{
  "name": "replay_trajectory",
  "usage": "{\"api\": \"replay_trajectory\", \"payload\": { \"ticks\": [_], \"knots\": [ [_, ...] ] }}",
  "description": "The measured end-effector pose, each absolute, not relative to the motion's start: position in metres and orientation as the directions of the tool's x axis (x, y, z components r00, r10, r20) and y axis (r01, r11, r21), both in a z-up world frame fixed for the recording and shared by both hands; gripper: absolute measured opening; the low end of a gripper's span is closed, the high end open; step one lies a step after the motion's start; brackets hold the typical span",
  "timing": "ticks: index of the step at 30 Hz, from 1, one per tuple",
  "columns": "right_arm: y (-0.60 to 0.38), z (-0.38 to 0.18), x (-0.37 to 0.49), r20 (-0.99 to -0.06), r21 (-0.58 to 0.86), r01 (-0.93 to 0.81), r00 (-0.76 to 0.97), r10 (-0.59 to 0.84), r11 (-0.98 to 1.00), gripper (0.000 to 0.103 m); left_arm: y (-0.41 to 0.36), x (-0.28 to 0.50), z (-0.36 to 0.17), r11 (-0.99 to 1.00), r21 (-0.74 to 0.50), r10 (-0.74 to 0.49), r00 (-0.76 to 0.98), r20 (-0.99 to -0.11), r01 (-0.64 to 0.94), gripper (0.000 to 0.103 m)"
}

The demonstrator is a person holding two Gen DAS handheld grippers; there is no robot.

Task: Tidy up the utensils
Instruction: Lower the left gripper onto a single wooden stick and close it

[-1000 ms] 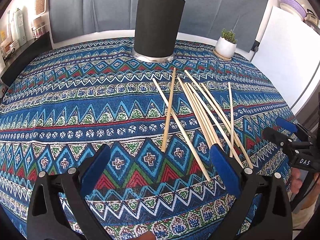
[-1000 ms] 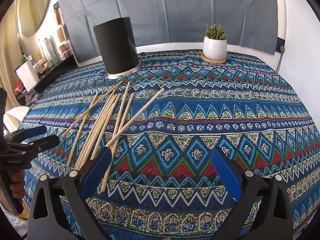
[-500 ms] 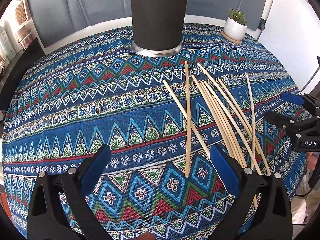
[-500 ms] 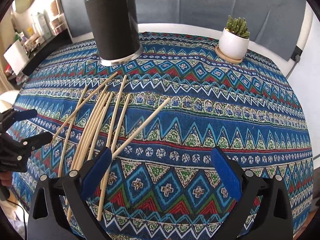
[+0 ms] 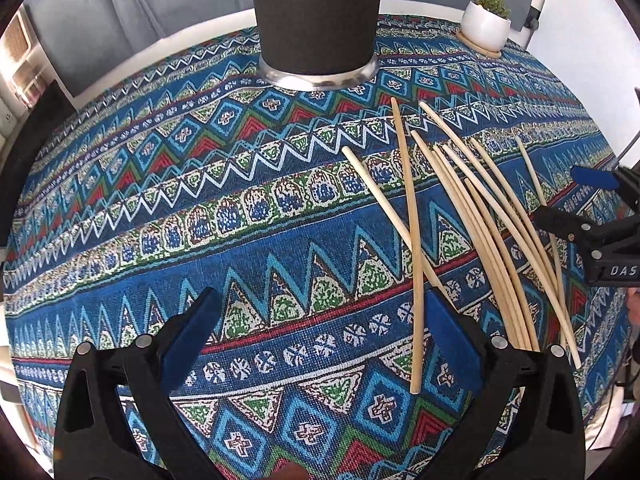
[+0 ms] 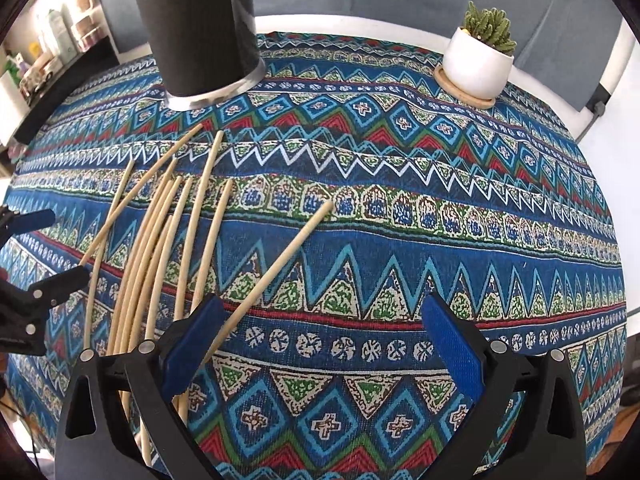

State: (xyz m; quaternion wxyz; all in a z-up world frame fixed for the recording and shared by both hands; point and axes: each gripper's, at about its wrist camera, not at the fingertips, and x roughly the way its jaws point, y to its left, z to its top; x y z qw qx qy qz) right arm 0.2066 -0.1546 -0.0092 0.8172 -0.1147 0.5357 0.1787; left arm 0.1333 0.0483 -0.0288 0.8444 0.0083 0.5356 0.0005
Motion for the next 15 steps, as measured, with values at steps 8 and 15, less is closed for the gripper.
{"api": "replay_trajectory", "payload": {
  "ticks": [8,15],
  "knots": [
    [-0.161,-0.013,0.207,-0.904,0.039,-0.408,0.374,0.206,0.912,0.096,0.057,0.137,-0.029,0.991,0.016,-0.045,0.441,-0.896,0.135,0.099],
    [-0.154,-0.013,0.218,-0.94,0.041,-0.42,0.29,0.177,0.907,0.096,0.053,0.153,-0.029,0.983,0.017,-0.065,0.426,-0.902,0.185,0.098]
  ]
}}
